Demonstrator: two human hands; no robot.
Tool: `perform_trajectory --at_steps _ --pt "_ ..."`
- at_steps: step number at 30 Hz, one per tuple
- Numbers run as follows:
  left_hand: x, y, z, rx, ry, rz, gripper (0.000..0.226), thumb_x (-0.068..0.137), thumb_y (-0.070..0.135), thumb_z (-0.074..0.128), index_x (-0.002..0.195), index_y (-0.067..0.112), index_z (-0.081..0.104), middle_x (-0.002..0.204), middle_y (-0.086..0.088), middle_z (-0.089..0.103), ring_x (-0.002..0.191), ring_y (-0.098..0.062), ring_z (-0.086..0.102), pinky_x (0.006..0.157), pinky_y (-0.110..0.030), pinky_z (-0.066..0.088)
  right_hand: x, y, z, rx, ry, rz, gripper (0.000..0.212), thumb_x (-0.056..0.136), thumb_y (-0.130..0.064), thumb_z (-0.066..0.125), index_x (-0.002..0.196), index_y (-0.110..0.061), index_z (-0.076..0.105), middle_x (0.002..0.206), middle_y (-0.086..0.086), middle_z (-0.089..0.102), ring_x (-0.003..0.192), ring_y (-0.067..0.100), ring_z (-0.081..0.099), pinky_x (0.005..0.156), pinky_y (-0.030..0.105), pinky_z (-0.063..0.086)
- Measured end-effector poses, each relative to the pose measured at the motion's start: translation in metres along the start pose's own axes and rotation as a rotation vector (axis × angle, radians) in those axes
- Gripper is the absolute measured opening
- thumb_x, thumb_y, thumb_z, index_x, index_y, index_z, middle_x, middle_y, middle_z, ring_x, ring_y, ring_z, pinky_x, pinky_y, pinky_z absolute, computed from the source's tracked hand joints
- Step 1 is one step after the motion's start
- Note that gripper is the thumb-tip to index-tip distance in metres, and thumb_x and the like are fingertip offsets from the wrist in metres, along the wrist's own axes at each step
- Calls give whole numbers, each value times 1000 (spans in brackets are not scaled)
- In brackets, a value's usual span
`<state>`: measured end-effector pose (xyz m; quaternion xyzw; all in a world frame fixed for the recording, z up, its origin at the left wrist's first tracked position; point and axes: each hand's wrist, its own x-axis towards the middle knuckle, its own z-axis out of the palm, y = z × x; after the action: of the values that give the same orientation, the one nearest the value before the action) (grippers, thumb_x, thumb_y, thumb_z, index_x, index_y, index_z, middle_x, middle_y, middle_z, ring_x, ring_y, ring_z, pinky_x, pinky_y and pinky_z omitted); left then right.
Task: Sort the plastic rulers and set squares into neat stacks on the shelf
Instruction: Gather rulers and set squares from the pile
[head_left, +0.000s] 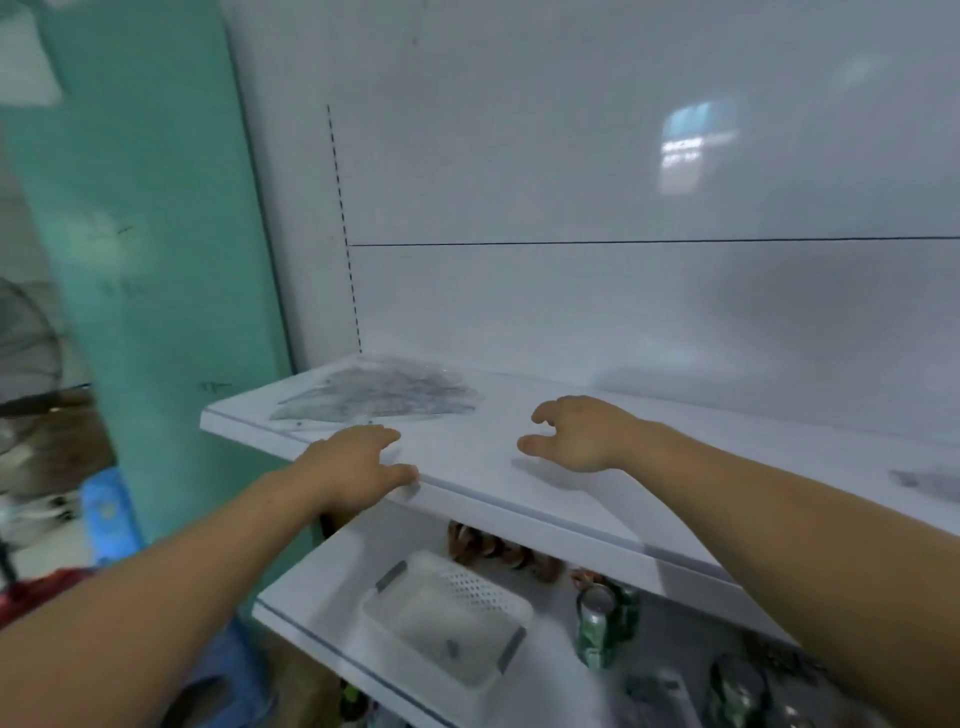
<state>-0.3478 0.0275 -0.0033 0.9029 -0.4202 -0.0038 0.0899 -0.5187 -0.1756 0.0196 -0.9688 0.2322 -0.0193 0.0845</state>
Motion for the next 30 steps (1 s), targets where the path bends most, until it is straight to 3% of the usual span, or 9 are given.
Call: perform_trajectory --at_steps 6,13,19,22,26,30 --pt "32 -93 -10 -69 51 -110 61 92 50 46 144 19 34 153 -2 32 138 -22 32 113 -36 28 86 -73 17 -25 -35 -105 68 93 -59 38 147 -20 30 154 3 29 139 22 30 110 33 26" --pt "100 -146 -12 -58 44 -146 61 93 45 48 145 18 32 154 -2 28 139 -22 28 115 -36 24 175 -122 26 -106 -36 -207 60 97 -54 32 145 -18 32 151 6 31 137 25 31 107 32 28" --pt "154 -164 -11 15 -66 -79 54 96 34 43 147 20 29 155 -3 26 140 -22 27 115 -33 23 231 -155 41 -135 3 -196 79 82 -78 30 142 -27 36 146 3 42 130 28 41 99 41 36" --pt "173 -172 -17 65 -57 -34 49 93 38 48 140 25 42 145 -3 41 130 -23 40 108 -34 31 244 -164 43 -149 -17 -162 71 82 -71 41 136 -26 41 135 3 51 121 27 48 87 37 41" --pt "193 -186 -25 67 -62 76 40 90 41 53 127 25 55 120 1 59 101 -17 54 88 -29 42 256 -164 35 -76 7 -107 50 85 -43 53 131 -24 48 131 3 53 117 24 50 89 32 44" --pt "205 -199 -28 53 -81 212 36 89 43 55 119 23 60 113 5 59 97 -13 54 85 -26 42 251 -170 31 -124 -7 11 60 84 -51 56 134 -19 44 131 4 53 118 25 50 93 35 44"
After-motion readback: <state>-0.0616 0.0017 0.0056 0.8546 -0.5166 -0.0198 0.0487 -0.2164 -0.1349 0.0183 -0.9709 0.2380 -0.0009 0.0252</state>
